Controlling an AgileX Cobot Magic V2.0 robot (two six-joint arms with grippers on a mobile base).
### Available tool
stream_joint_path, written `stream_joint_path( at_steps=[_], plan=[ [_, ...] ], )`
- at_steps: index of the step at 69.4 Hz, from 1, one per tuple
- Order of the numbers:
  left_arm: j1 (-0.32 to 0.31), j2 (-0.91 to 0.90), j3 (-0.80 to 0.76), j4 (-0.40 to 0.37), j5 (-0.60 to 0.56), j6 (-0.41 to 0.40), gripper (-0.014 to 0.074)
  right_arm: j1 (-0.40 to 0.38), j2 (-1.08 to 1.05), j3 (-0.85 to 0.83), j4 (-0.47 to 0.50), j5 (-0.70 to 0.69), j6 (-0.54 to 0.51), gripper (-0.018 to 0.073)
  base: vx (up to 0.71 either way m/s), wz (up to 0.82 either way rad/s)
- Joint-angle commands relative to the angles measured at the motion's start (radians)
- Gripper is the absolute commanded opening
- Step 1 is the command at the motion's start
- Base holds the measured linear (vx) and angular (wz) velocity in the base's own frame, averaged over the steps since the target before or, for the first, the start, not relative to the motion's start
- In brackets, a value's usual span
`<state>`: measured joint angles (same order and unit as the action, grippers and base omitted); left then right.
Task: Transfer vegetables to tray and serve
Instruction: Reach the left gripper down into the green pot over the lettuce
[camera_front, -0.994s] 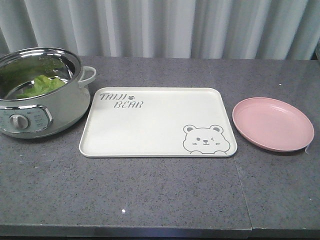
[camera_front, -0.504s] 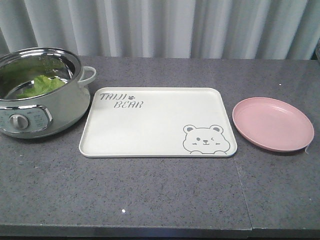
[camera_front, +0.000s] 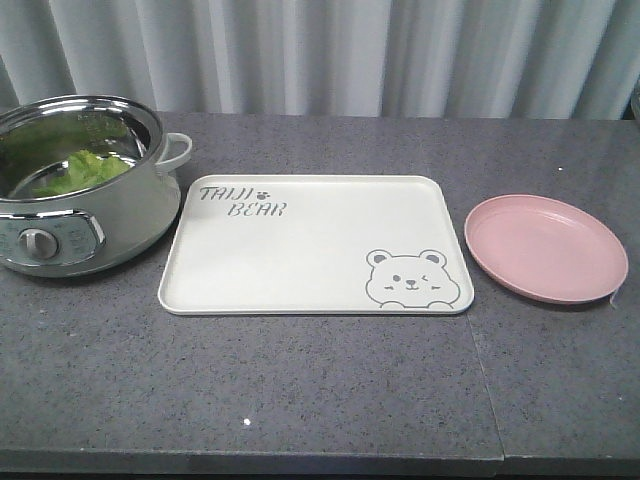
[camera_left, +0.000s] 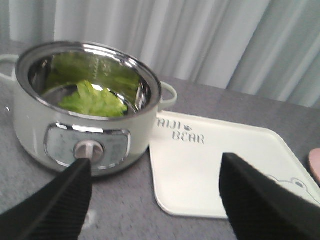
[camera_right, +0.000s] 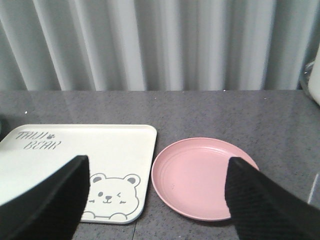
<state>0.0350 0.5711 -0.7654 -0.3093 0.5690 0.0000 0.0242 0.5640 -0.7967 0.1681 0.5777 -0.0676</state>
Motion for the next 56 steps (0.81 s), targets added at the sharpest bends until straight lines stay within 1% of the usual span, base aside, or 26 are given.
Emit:
stream_joint_path(
  at_steps=[1,5,8,13,16,20,25,28,36,40,46,52,56],
  plan=[
    [-0.001,0.069,-0.096,0.043,-0.149,0.000,0.0517,-0.003,0.062,-0.043,0.081,-0.046,-0.074,0.0545,0.00,0.00],
    [-0.001,0.123,-0.153,0.076,-0.163,0.000,0.0499,-0.003,0.100,-0.043,0.114,-0.040,-0.099,0.0545,0.00,0.00],
    [-0.001,0.176,-0.208,0.106,-0.135,0.000,0.0483,-0.003,0.123,-0.043,0.132,-0.036,-0.116,0.0545,0.00,0.00],
    [-0.001,0.278,-0.332,0.141,-0.028,0.000,0.0449,-0.003,0.156,-0.043,0.140,-0.031,-0.133,0.0545,0.00,0.00],
    [-0.001,0.357,-0.432,0.158,0.061,0.000,0.0428,-0.003,0.168,-0.043,0.142,-0.031,-0.137,0.0545,0.00,0.00],
    [-0.001,0.452,-0.560,0.185,0.149,0.000,0.0414,-0.003,0.179,-0.043,0.142,-0.031,-0.139,0.0545,0.00,0.00],
    [-0.001,0.582,-0.710,0.239,0.213,0.000,0.0412,-0.003,0.180,-0.043,0.141,-0.030,-0.139,0.0545,0.00,0.00],
    [-0.001,0.658,-0.800,0.259,0.255,0.000,0.0412,-0.003,0.180,-0.043,0.141,-0.028,-0.139,0.0545,0.00,0.00],
    [-0.001,0.868,-1.029,0.262,0.374,0.000,0.0412,-0.003,0.180,-0.043,0.141,-0.018,-0.142,0.0545,0.00,0.00],
    [-0.001,0.980,-1.168,0.261,0.467,0.000,0.0412,-0.003,0.180,-0.043,0.141,-0.011,-0.143,0.0545,0.00,0.00],
    [-0.001,1.131,-1.328,0.261,0.590,-0.011,0.0412,-0.003,0.180,-0.043,0.141,-0.005,-0.143,0.0545,0.00,0.00],
    [-0.001,1.264,-1.454,0.253,0.679,-0.030,0.0412,-0.003,0.180,-0.043,0.141,0.001,-0.143,0.0545,0.00,0.00],
    [-0.001,1.333,-1.494,0.253,0.690,-0.060,0.0412,-0.003,0.180,-0.043,0.141,0.002,-0.143,0.0545,0.00,0.00]
  ],
)
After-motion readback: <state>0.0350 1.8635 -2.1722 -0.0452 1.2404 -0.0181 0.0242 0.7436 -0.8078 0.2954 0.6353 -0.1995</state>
